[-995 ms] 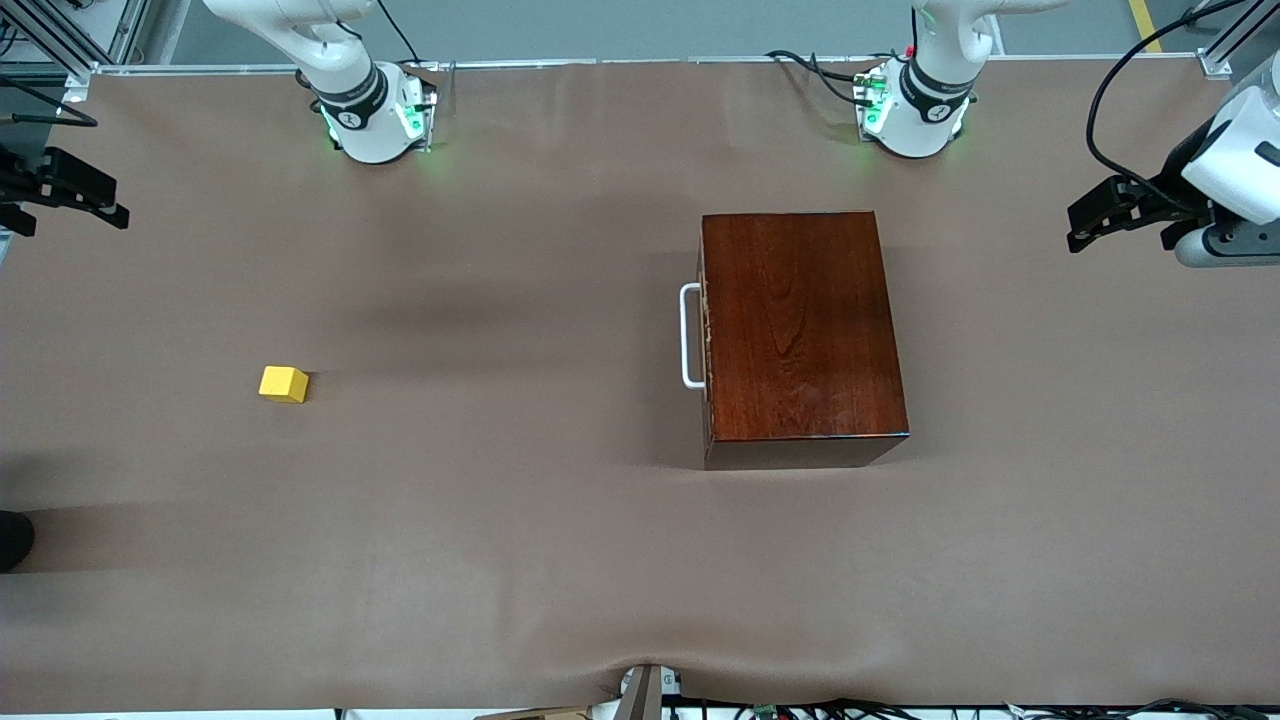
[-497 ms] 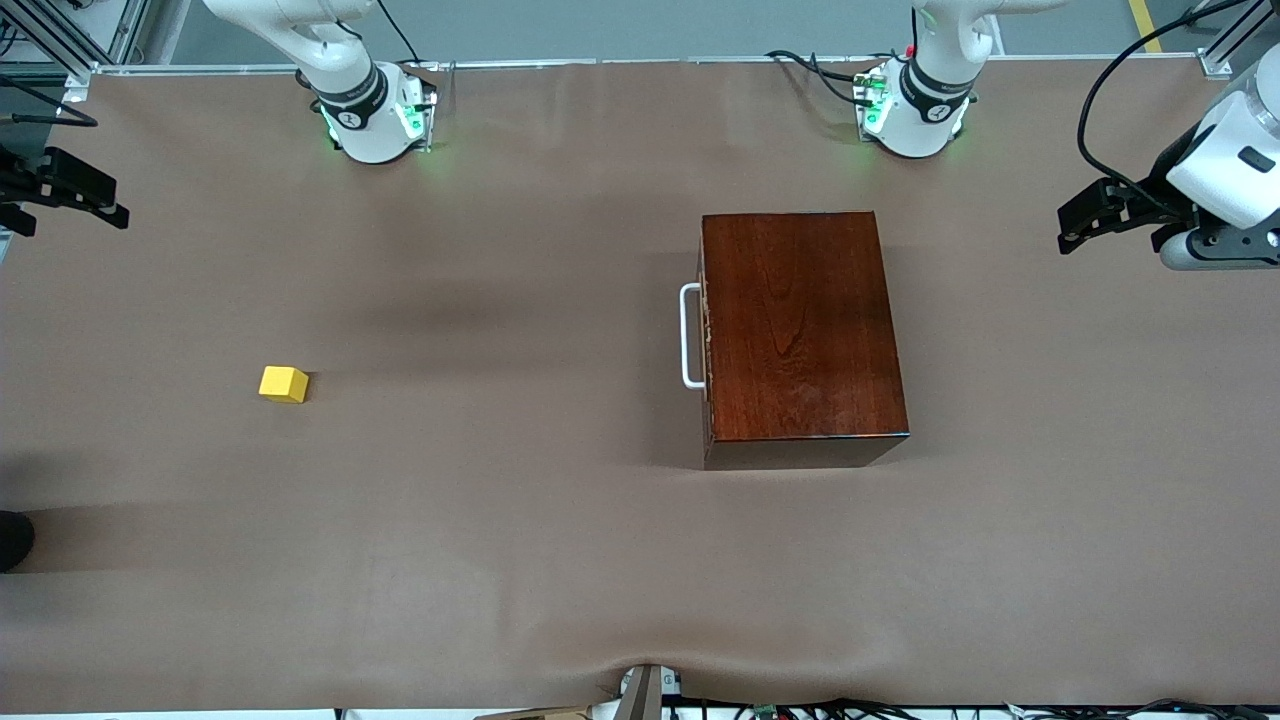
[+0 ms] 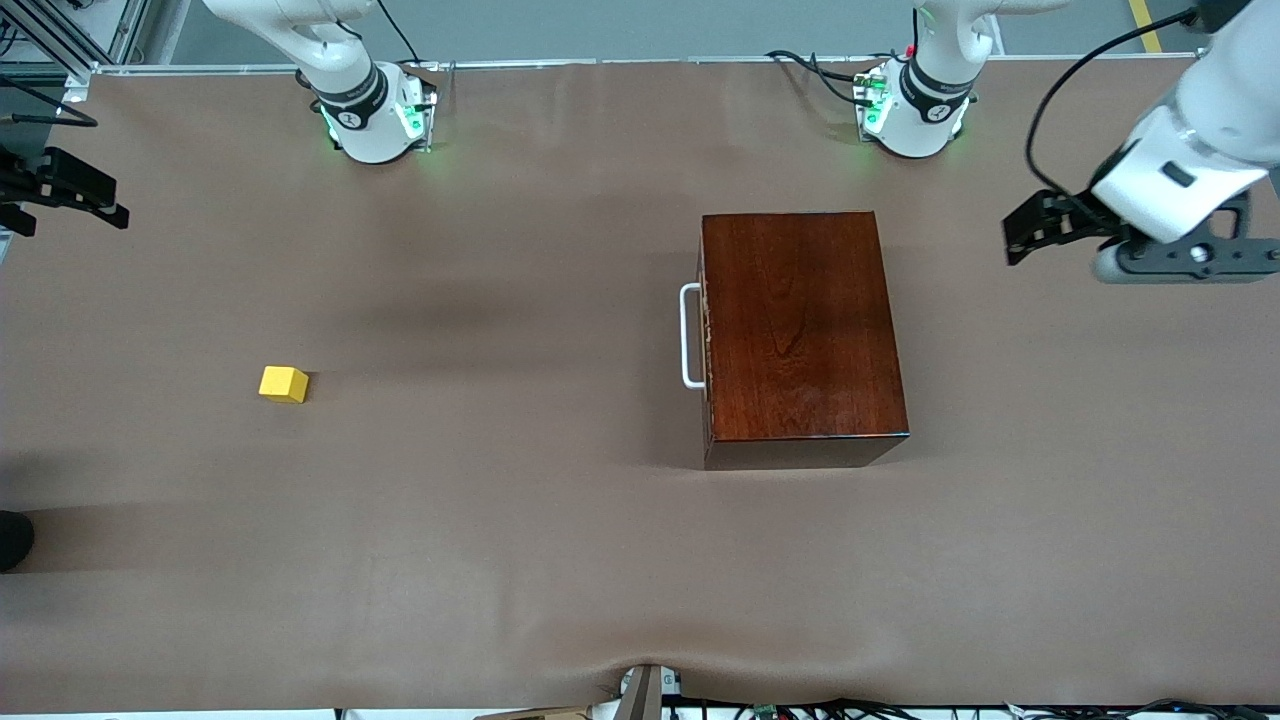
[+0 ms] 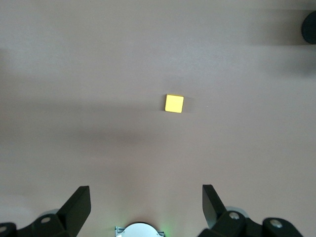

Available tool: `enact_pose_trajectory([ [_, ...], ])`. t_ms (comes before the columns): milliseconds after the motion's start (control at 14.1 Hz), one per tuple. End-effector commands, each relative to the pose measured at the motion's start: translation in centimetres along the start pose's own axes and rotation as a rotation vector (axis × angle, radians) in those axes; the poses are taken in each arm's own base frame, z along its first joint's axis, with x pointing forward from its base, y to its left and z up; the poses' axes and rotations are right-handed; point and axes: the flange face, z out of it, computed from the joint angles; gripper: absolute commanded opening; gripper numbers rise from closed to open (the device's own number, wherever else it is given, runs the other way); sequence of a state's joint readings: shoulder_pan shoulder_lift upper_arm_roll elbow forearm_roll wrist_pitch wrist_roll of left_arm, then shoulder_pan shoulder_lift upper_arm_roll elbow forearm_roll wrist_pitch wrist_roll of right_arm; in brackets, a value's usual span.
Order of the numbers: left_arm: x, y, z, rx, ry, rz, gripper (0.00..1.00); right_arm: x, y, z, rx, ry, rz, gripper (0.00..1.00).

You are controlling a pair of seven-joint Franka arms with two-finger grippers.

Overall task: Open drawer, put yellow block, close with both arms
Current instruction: 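Move the left gripper over the box toward the white drawer handle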

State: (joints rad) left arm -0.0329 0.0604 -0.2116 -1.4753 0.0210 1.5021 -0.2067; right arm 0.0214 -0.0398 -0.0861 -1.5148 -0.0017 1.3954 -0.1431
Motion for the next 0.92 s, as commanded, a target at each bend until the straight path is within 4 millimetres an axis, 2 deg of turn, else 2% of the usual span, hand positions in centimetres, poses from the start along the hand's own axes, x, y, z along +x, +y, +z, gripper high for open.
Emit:
enact_pose_trajectory([
  [0, 0.8, 3.8, 0.9, 0.021, -0.018, 0.039, 1.0, 0.1, 0.0, -0.2, 0.017, -0.001, 0.015, 1.0],
  [142, 1.1, 6.7, 1.6, 0.026, -0.019, 0.028, 1.0, 0.1, 0.1, -0.2, 0.017, -0.001, 0.017, 1.0],
  [497, 1.4, 15.8, 4.0, 0.065, -0.006, 0.09, 1.0, 0.1, 0.1, -0.2, 0.017, -0.001, 0.017, 1.0],
  [853, 1.2, 23.8, 7.6, 0.074, -0.002, 0.131, 1.0, 0.1, 0.0, -0.2, 0.028, -0.001, 0.017, 1.0],
])
